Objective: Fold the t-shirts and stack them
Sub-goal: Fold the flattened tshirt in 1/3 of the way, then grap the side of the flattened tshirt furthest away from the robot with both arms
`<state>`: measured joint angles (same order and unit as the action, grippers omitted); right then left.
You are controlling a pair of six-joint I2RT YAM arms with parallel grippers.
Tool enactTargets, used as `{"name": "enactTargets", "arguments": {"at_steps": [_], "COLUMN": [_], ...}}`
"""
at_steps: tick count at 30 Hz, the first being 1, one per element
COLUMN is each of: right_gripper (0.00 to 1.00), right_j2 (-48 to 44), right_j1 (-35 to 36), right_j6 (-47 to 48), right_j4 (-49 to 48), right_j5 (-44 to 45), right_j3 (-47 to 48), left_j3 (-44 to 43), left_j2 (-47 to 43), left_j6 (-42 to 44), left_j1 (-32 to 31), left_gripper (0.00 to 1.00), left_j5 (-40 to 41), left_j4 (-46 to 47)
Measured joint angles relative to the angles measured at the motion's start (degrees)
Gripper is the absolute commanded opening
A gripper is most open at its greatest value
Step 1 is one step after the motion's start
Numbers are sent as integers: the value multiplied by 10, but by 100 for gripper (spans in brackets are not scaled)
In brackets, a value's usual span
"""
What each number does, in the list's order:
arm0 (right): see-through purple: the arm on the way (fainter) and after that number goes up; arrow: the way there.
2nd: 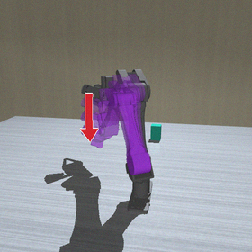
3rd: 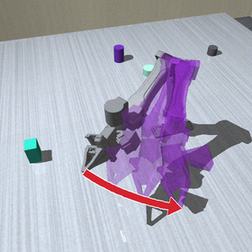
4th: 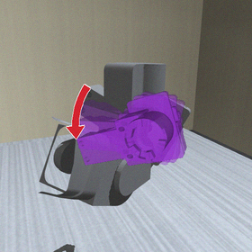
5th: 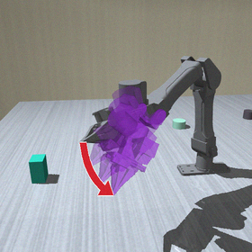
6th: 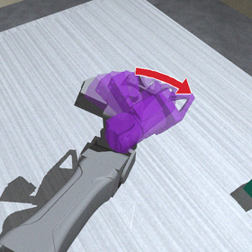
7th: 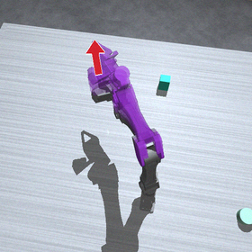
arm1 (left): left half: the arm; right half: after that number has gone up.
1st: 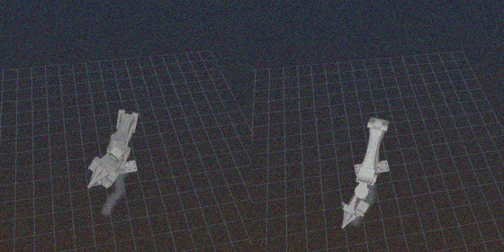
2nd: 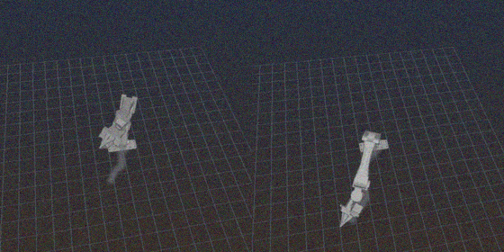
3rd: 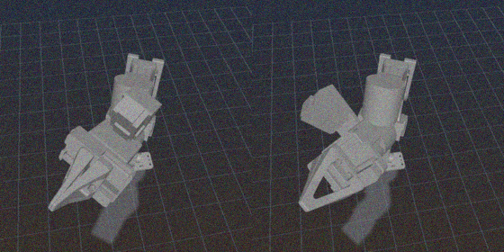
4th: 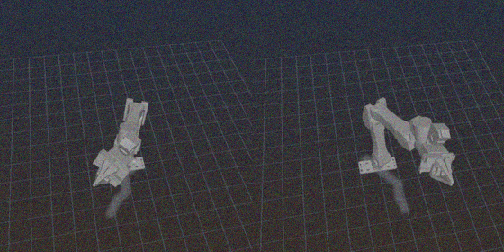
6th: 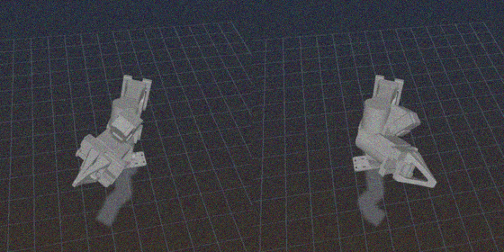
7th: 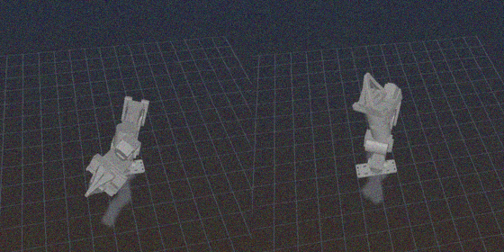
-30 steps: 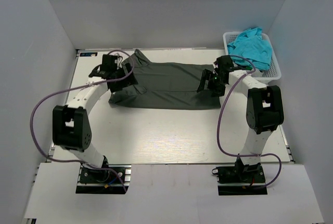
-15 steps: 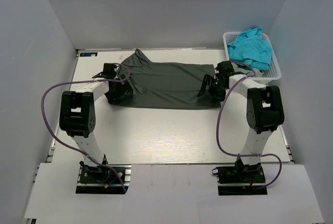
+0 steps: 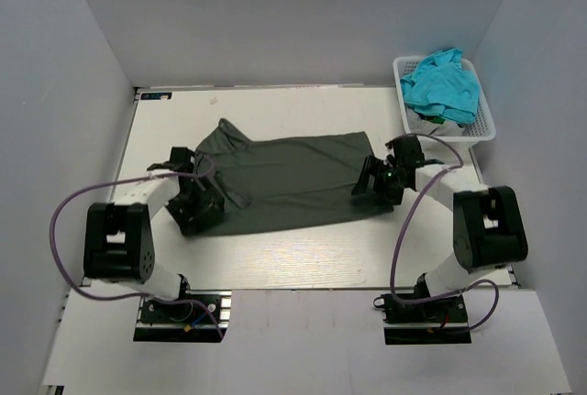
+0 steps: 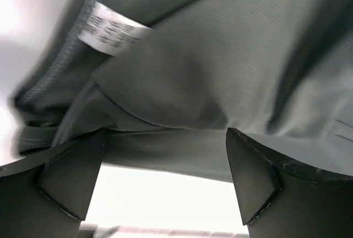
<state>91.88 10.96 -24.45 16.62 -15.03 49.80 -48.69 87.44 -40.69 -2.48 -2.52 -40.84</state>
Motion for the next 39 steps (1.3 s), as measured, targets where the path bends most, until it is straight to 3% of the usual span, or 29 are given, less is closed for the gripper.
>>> {"name": "enactTargets", "arguments": {"at_steps": [6,12,19,26,32,34,35,38,39], "right_gripper": [90,90,90,90,90,90,90,90,90], "right_j2": [-64,-64,49,181,211,211,211,220,228], "right_j1": [28,34,25,11,5,3,2,-4,-5], "right_j6": [12,23,13,9,18,22,22,22,22], "right_j4": [77,153,168,196,225,227,227,231,236], "right_j5": [2,21,58,60,81,91,94,102,104], "right_j3": [-43,83,307,420,483,491,492,499,508], "left_j3": [21,-132,-390,-682,-728,-723,-721,-709,-706], "left_j2": [-96,-86,156,436,511,514,514,514,514], "left_j6": [-13,10,53,108,142,149,154,160,163], "left_j1": [-7,-7,-2,-3,-6,-6,-6,-6,-6], "left_gripper": [100,100,100,100,100,89,73,53,41], "left_j5": [2,3,13,27,-10,-23,-31,-46,-52], "left_j4": [-118,-117,-72,-75,-48,-37,-26,-4,0]}}
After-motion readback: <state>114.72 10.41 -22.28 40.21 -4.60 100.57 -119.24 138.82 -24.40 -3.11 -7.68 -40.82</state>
